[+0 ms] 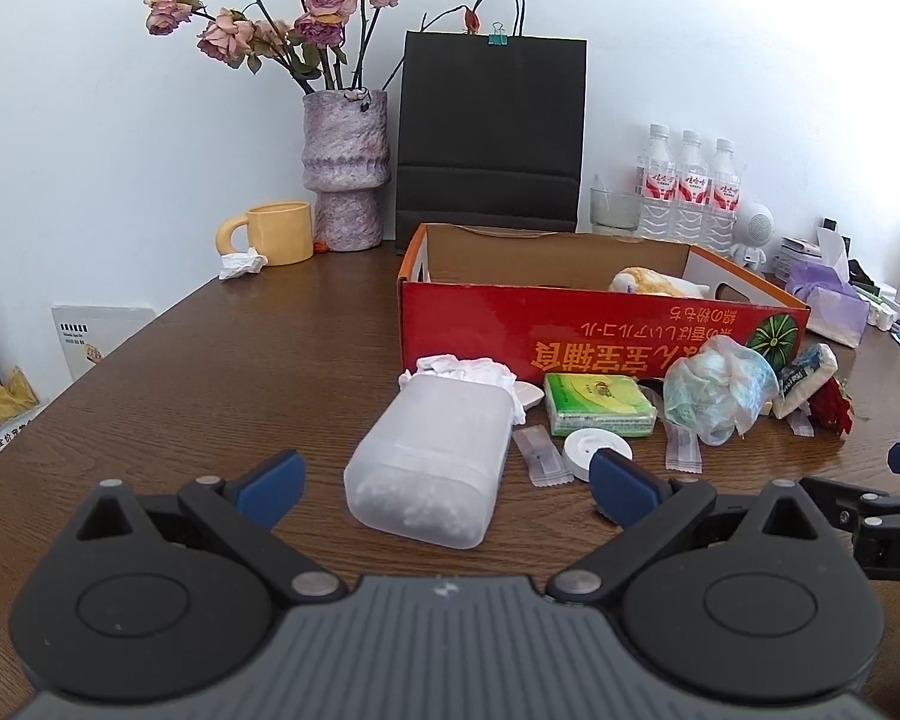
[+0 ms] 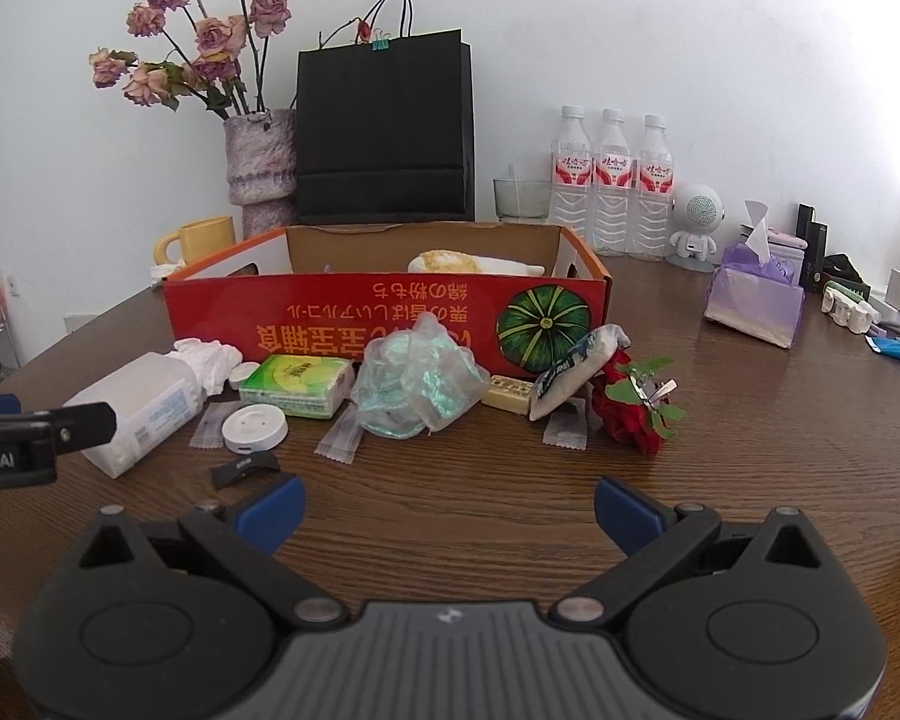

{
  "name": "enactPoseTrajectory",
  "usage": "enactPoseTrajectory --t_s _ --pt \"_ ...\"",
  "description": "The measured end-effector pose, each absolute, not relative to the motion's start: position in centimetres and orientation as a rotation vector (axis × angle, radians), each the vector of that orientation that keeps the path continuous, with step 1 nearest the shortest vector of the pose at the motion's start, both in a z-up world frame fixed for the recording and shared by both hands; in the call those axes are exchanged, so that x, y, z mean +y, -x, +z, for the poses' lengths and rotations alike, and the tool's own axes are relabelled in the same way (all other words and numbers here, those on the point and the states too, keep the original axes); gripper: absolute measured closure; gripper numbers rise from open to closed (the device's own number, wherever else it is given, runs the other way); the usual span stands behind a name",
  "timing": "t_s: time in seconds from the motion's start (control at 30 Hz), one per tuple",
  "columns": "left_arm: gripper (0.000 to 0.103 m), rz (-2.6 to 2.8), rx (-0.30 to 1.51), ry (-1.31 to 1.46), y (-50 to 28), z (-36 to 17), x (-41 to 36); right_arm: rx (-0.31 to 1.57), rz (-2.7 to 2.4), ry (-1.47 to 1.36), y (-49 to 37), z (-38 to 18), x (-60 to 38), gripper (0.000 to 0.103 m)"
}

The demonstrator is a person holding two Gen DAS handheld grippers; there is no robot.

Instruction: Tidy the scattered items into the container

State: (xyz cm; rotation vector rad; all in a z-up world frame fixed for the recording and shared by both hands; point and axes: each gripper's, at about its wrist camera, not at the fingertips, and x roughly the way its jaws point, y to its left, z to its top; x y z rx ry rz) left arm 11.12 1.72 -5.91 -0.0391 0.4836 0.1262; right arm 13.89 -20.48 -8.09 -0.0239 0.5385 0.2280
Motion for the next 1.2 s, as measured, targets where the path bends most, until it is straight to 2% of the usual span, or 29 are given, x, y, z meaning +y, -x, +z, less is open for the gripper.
enactPoseTrajectory --t_s 0.67,1.03,1.1,1.2 --pt "0.0 0.125 0.604 -0.032 -16.4 -6.9 3.4 0.581 0.15 -0.002 -19.0 -7.9 -24.6 0.001" --pt "0.0 0.14 0.646 -0.041 -18.0 -8.1 3.0 0.594 0.106 0.041 -22.6 -8.8 -27.0 0.012" --pt "0.002 0.15 0.644 -0.046 -18.2 -8.3 2.9 0.584 0.109 0.063 -23.1 -8.8 -27.0 0.02" --pt "0.006 0.156 0.652 -0.043 -18.4 -8.6 2.8 0.575 0.107 0.095 -23.8 -8.9 -26.9 0.021"
